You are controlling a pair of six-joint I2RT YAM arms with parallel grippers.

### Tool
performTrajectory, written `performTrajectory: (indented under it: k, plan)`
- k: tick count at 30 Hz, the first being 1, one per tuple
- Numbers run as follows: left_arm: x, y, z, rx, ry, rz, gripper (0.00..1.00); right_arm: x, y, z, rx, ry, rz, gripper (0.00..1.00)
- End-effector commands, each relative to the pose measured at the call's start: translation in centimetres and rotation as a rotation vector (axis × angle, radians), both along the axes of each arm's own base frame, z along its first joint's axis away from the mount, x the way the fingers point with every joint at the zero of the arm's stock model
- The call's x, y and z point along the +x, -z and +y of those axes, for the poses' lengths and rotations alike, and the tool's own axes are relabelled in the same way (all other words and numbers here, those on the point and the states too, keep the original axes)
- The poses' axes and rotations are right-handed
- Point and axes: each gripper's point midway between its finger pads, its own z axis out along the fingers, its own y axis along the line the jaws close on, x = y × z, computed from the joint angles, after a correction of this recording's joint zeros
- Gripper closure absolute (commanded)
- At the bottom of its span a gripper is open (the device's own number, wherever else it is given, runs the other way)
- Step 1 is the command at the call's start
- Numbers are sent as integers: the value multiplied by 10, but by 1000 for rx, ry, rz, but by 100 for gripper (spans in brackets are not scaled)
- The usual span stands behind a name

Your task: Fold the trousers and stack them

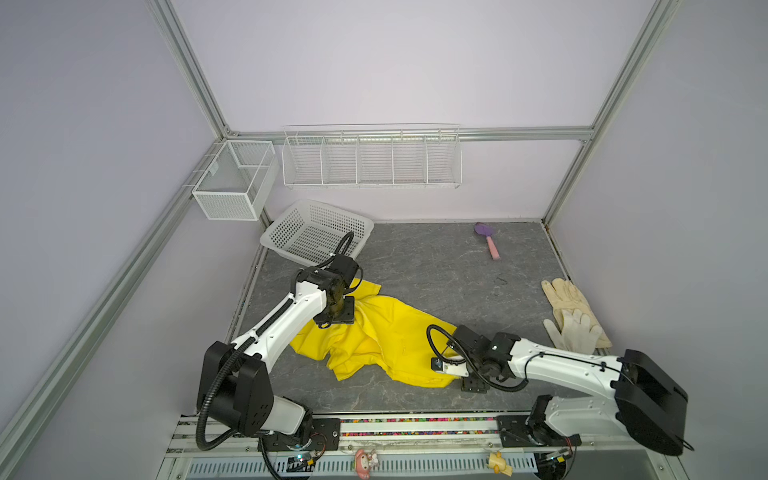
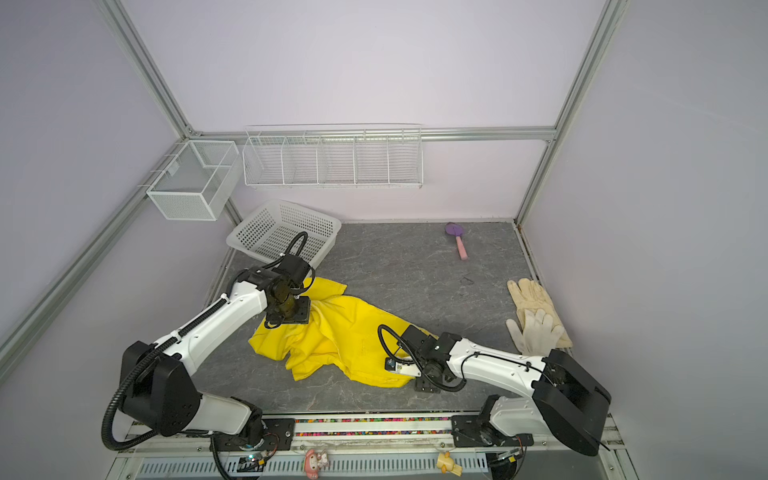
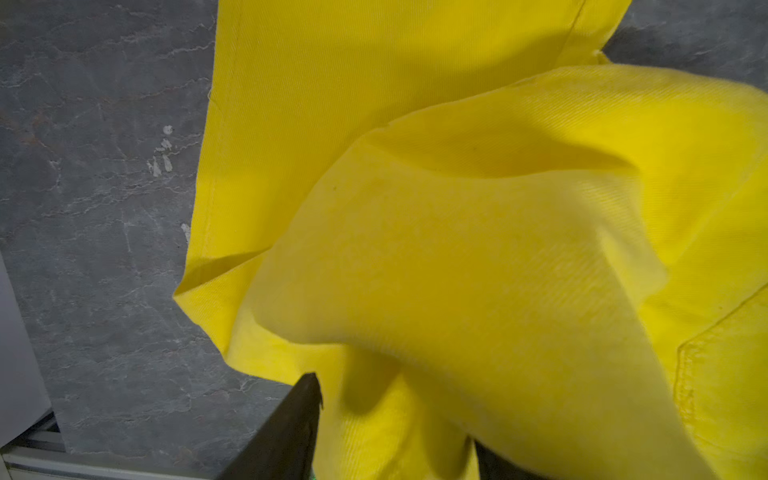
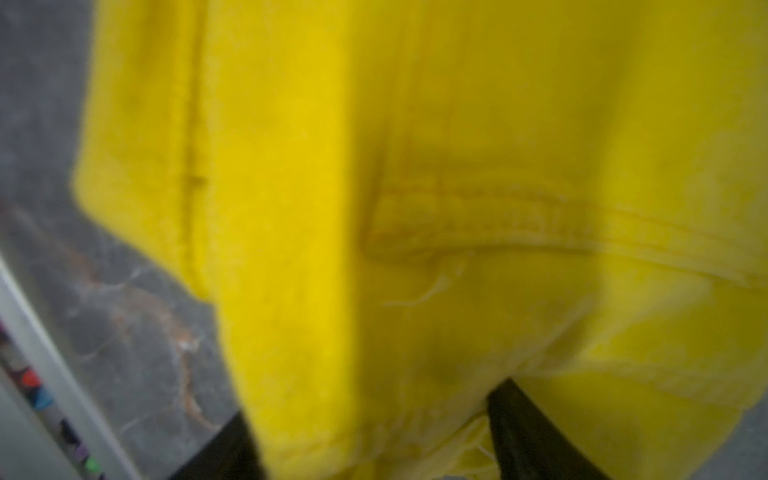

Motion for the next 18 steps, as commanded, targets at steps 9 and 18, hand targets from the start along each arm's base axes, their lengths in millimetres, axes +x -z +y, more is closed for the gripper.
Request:
performTrajectory:
  k: [9,18]
  plan:
    - [-2,-14,30,101,-88,-46,49,47,-73,-25,247,324,-195,92]
    - [-4,-19,24,73,-52,-39,95,69,-142,-54,409,460,-296,92]
